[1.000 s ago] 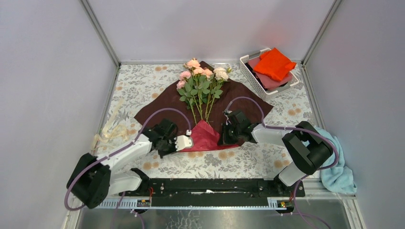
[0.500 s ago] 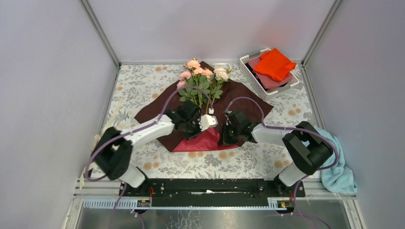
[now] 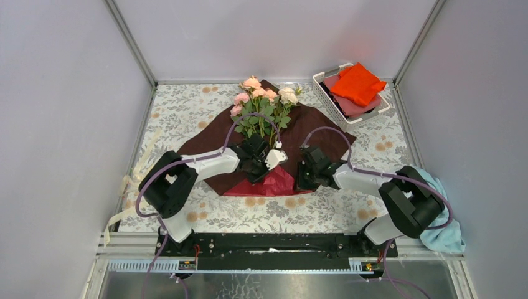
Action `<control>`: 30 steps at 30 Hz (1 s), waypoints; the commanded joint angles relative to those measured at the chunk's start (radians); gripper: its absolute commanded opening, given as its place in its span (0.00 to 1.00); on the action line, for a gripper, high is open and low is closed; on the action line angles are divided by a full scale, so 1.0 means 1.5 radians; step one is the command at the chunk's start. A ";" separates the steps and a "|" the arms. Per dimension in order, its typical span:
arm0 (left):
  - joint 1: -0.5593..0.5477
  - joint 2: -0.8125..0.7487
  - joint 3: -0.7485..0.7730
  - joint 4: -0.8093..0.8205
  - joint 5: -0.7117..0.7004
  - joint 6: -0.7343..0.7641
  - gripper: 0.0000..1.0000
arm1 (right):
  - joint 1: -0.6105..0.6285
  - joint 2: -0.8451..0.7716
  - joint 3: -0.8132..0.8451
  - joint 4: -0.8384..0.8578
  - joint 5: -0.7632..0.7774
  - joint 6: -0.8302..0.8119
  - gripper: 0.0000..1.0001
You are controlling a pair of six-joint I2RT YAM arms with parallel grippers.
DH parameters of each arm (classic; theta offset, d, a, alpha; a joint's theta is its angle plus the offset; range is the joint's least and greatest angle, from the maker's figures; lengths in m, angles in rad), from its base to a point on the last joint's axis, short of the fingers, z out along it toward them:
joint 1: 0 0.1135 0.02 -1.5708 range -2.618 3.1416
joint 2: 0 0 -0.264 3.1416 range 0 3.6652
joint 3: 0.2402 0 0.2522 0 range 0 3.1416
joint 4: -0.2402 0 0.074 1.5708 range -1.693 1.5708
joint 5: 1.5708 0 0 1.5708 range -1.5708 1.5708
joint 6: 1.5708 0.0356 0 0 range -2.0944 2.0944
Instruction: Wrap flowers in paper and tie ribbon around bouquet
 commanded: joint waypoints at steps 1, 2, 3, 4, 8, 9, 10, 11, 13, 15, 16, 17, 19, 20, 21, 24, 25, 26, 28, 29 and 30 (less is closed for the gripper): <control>0.007 0.021 -0.024 0.003 -0.037 -0.010 0.00 | 0.003 -0.056 -0.023 -0.141 0.140 0.020 0.03; 0.008 0.016 -0.034 0.006 -0.040 -0.006 0.00 | 0.003 -0.072 -0.031 -0.153 0.153 0.027 0.03; 0.008 0.012 -0.039 0.008 -0.043 0.000 0.00 | 0.002 -0.087 -0.042 -0.160 0.164 0.033 0.03; 0.008 0.011 -0.041 0.008 -0.043 0.002 0.00 | -0.001 -0.102 -0.053 -0.166 0.169 0.037 0.03; 0.008 0.005 -0.044 0.009 -0.028 0.001 0.00 | -0.025 -0.161 -0.072 -0.212 0.193 0.057 0.07; 0.008 0.004 -0.043 0.010 -0.021 -0.001 0.00 | -0.026 -0.180 -0.073 -0.224 0.198 0.065 0.09; 0.008 0.003 -0.042 0.010 -0.015 -0.005 0.00 | -0.027 -0.200 -0.071 -0.236 0.204 0.078 0.14; 0.008 0.003 -0.040 0.010 -0.009 -0.007 0.00 | -0.027 -0.217 -0.068 -0.248 0.207 0.098 0.20; 0.008 0.003 -0.040 0.011 -0.004 -0.012 0.00 | -0.027 -0.243 -0.062 -0.268 0.199 0.138 0.28; 0.008 -0.001 -0.043 0.012 0.000 -0.015 0.00 | -0.026 -0.253 -0.063 -0.251 0.157 0.184 0.38; 0.008 -0.002 -0.046 0.015 0.001 -0.015 0.00 | -0.026 -0.253 -0.074 -0.227 0.130 0.213 0.42; 0.008 -0.004 -0.047 0.017 0.002 -0.015 0.00 | -0.026 -0.251 -0.085 -0.201 0.114 0.243 0.45; 0.008 -0.001 -0.044 0.015 -0.001 -0.017 0.01 | -0.023 -0.242 -0.104 -0.157 0.088 0.298 0.54; 0.008 -0.002 -0.041 0.013 -0.003 -0.017 0.01 | -0.021 -0.234 -0.111 -0.140 0.083 0.322 0.57; 0.008 -0.003 -0.038 0.011 -0.003 -0.017 0.01 | -0.021 -0.226 -0.114 -0.128 0.079 0.333 0.58; 0.007 -0.006 -0.031 0.010 -0.004 -0.015 0.03 | -0.016 -0.194 -0.125 -0.094 0.072 0.362 0.61; 0.007 -0.007 -0.024 0.006 -0.008 -0.015 0.03 | -0.017 -0.180 -0.127 -0.082 0.070 0.368 0.61; 0.007 -0.008 -0.015 -0.001 -0.009 -0.014 0.04 | -0.017 -0.166 -0.125 -0.072 0.069 0.370 0.61; 0.007 -0.014 0.006 -0.017 -0.007 -0.011 0.06 | -0.017 -0.140 -0.117 -0.071 0.077 0.362 0.60; 0.006 -0.018 0.016 -0.023 -0.003 -0.009 0.07 | -0.017 -0.130 -0.112 -0.074 0.082 0.358 0.58; 0.004 -0.023 0.027 -0.026 0.002 -0.007 0.09 | -0.017 -0.121 -0.112 -0.073 0.089 0.355 0.56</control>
